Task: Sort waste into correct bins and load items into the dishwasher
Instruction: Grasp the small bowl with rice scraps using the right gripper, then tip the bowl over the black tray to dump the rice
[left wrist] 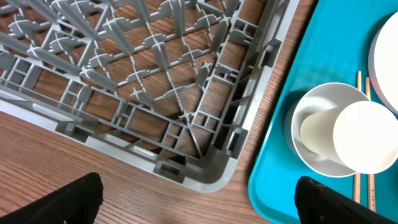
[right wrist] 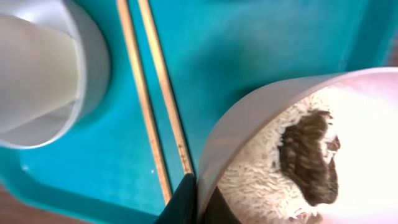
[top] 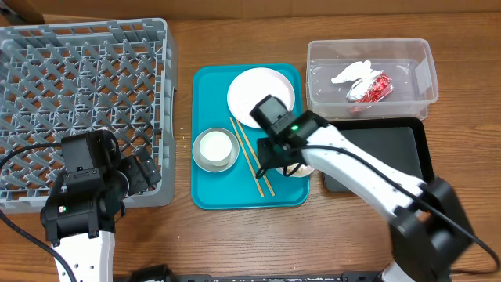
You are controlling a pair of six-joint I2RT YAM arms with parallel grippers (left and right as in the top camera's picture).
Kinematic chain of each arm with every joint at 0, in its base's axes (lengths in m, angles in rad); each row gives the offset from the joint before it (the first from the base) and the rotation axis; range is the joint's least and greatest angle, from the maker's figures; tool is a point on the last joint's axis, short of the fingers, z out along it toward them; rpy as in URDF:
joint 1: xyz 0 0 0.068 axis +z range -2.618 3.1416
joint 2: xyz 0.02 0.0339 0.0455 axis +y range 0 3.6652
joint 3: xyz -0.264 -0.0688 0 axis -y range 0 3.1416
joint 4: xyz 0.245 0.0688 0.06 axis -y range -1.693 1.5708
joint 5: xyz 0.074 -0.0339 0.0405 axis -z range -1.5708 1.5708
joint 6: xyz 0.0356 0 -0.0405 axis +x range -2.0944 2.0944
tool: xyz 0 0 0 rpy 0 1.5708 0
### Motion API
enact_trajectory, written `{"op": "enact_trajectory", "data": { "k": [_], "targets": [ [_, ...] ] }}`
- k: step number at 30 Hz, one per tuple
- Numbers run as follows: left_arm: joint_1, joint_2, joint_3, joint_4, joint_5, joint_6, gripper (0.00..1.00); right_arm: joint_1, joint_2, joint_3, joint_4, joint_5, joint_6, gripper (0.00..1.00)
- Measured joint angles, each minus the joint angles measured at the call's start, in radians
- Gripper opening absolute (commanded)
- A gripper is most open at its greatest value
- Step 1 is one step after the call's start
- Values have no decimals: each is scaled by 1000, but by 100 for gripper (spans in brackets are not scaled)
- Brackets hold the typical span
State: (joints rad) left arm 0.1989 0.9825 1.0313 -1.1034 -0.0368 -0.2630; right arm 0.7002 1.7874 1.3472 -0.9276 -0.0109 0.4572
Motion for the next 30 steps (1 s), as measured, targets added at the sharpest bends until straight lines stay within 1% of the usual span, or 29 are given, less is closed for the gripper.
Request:
{"op": "enact_trajectory", "data": {
  "k": [5,9,12,16,23,25,30],
  "targets": [
    [0,0,0,0,0,0,100,-54,-127,13,-39,19,2,4],
    [0,0,0,1,0,0,100,-183,-188,22,-90,7,3,4],
    [0,0,0,2,0,0,100,-307,-190,21,-99,-55,-5,4],
    [0,0,0,3,0,0,100,-475,-190,8,-89,-214,-60,4],
    [0,0,0,3,0,0,100,-679,-190,-108,-51,-571,-227,4],
    [0,0,0,3,0,0,100,-701,-190,-135,-26,-626,-246,4],
    [0,0,0,3,0,0,100,-752,-190,-252,104,-809,-279,4]
  ]
}}
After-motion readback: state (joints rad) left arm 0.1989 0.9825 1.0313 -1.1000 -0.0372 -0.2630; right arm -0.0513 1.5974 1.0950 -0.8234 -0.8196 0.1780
